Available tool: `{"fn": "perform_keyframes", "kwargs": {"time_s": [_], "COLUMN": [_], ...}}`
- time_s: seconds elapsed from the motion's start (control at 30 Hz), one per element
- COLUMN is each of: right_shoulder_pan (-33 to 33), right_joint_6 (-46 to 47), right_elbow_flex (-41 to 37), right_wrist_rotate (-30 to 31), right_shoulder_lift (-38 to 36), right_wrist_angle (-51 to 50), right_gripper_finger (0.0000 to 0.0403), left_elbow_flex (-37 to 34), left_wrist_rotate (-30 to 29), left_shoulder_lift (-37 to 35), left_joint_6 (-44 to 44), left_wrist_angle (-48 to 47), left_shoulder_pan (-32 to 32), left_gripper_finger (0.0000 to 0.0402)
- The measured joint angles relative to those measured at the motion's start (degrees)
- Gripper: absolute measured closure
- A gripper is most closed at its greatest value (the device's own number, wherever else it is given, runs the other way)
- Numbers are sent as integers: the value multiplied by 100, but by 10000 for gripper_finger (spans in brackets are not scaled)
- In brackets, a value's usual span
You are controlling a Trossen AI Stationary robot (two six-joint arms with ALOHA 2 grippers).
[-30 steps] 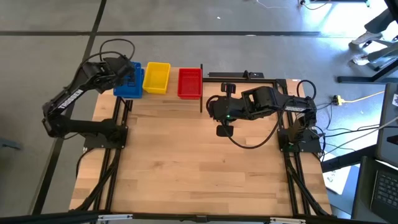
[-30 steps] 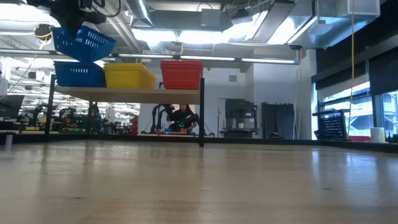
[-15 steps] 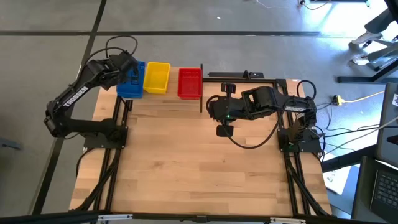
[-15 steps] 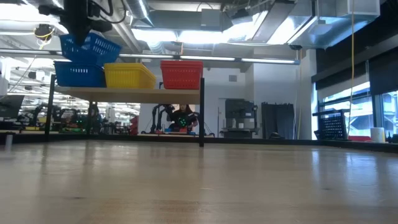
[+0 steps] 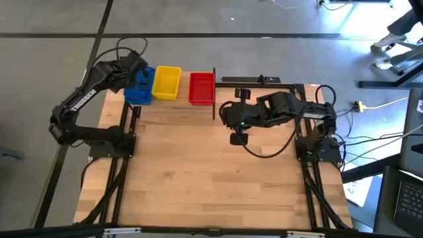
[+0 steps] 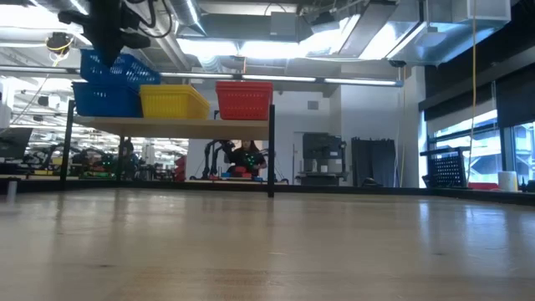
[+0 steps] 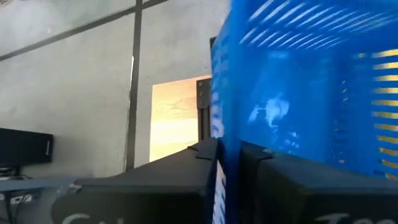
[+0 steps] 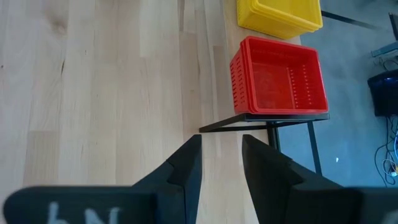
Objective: Stack baskets on shelf by color
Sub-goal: Stack the blue bin on top of the blue bins on the shelf, then return to Home Position
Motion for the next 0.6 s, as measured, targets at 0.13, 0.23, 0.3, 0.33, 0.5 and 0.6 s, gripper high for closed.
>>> {"fn": "perform_keyframes", "kwargs": {"time_s": [0.13,0.23,0.3,0.33,0.5,0.6], "right_shoulder_pan": [0,0,0,0,0,10], "right_joint_6": [2,2,-4,-8,-8,-20], "right_elbow_flex": [0,0,0,0,0,2], "right_wrist_rotate": [0,2,44,86,164,465], "right_shoulder_lift": [0,0,0,0,-2,-2], "right_wrist_angle": [0,2,2,2,2,-19], "right_gripper_finger": [292,292,292,292,292,292], "left_elbow_flex": [0,0,0,0,64,269], "left_wrist_rotate": [46,-29,-180,-211,7,456], "left_shoulder_lift": [67,78,78,78,78,72], "left_joint_6": [-9,-5,85,211,728,1147], "left_wrist_angle": [46,52,68,80,57,28], "left_shoulder_pan": [0,0,0,0,0,0], "left_gripper_finger": [361,346,342,341,341,345]}}
